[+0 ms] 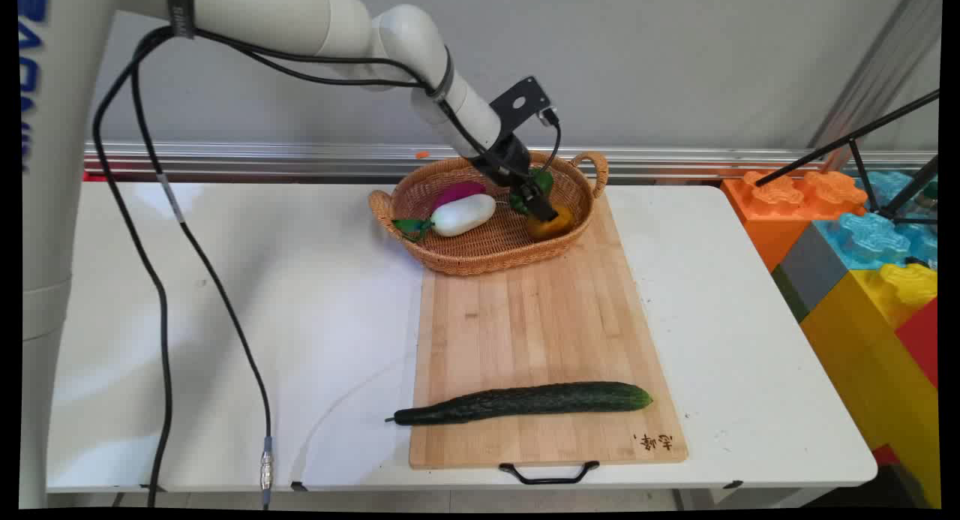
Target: Pick up the cucumber from the cutting board
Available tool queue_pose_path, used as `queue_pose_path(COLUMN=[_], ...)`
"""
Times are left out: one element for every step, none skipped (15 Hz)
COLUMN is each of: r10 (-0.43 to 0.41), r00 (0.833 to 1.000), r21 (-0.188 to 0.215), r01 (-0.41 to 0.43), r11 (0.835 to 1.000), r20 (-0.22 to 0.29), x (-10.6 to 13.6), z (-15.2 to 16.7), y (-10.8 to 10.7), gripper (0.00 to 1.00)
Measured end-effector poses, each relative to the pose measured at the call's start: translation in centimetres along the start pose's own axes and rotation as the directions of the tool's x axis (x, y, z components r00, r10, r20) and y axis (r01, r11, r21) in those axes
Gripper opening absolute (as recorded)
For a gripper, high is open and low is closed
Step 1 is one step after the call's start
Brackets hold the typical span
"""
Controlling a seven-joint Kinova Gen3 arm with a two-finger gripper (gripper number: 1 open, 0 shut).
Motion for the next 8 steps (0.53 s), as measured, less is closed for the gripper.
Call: queue_pose_path(r10=[-0.005,-0.012,-0.020,-0.027,-0.031,-0.039,-0.045,-0.051], r00=[1.000,1.000,1.000,1.000,0.999,0.999,0.999,0.999], r21=[-0.007,-0.016,-0.032,-0.047,-0.058,-0.077,-0.097,-0.115], r01=[0.005,0.011,0.020,0.026,0.030,0.038,0.044,0.049], r11=[1.000,1.000,0.999,0.999,0.998,0.996,0.994,0.992], r20=[-0.001,-0.004,-0.008,-0.011,-0.014,-0.015,-0.013,-0.012], x=[0.2,0.5,0.9,1.4,1.7,2.0,2.3,2.4], z=[0.0,0.0,-0.3,-0.7,-1.2,-2.1,-3.2,-4.2], y=[0.0,0.0,0.1,0.3,0.4,0.6,0.9,1.2], gripper=[1.00,1.00,1.00,1.00,1.00,1.00,1.00,1.00])
